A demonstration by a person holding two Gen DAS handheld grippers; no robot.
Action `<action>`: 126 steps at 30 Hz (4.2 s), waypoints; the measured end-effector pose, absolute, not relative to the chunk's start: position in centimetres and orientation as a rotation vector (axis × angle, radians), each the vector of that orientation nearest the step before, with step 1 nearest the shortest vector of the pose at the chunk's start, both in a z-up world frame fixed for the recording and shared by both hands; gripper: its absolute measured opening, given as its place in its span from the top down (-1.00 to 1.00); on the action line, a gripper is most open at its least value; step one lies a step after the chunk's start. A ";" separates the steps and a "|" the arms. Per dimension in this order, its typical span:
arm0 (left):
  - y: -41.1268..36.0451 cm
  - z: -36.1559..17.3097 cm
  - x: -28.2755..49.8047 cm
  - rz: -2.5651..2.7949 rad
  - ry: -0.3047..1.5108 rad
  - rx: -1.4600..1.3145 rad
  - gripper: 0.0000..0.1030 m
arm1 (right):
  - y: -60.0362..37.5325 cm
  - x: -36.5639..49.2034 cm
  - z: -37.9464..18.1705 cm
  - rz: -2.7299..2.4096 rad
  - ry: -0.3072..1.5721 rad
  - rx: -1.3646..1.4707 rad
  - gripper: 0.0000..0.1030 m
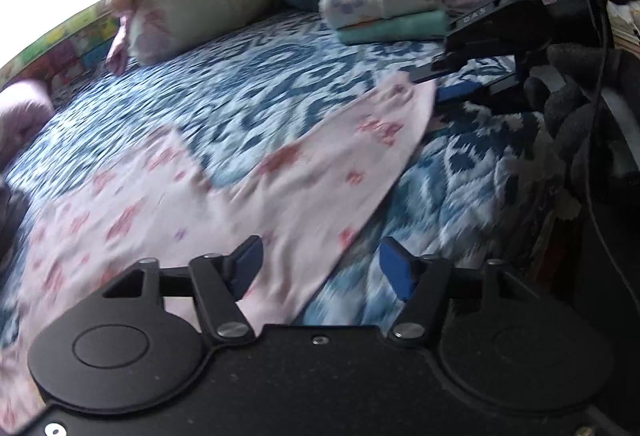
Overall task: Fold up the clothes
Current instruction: 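Grasp the cuff of the pink garment leg with the left tool, then lift the held leg with the left tool and fold it over the garment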
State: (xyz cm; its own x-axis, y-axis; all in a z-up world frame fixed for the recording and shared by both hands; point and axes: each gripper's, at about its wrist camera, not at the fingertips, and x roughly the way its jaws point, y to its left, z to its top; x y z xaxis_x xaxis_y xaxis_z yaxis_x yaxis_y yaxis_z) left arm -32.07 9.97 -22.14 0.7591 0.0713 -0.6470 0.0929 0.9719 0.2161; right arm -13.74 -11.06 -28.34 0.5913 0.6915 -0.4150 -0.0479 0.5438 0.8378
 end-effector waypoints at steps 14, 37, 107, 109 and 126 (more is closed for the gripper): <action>2.2 -22.7 -20.5 -0.153 0.789 0.360 -0.04 | -15.2 -14.0 -27.7 0.421 0.805 0.868 -0.06; 16.2 -8.7 -22.9 0.107 0.566 0.075 0.95 | -8.6 -17.1 -24.1 0.696 0.702 0.621 -0.13; 41.7 -18.4 -47.3 0.611 0.531 -0.365 0.97 | 12.4 -34.6 -23.7 1.206 0.481 -0.473 0.41; 41.8 -18.8 -47.3 0.610 0.534 -0.375 0.97 | 12.0 -34.4 -23.1 1.211 0.464 -0.433 0.42; 42.6 -20.9 -46.9 0.626 0.555 -0.411 0.97 | 12.9 -34.9 -24.4 1.223 0.473 -0.499 0.26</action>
State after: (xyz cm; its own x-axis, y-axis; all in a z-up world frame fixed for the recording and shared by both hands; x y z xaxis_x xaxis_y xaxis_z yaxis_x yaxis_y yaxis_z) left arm -46.86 42.61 -20.94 0.6747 0.4330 -0.5977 -0.6450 0.7396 -0.1922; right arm -34.91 12.92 -24.36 0.2724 0.7599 -0.5902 -0.9593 0.2618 -0.1058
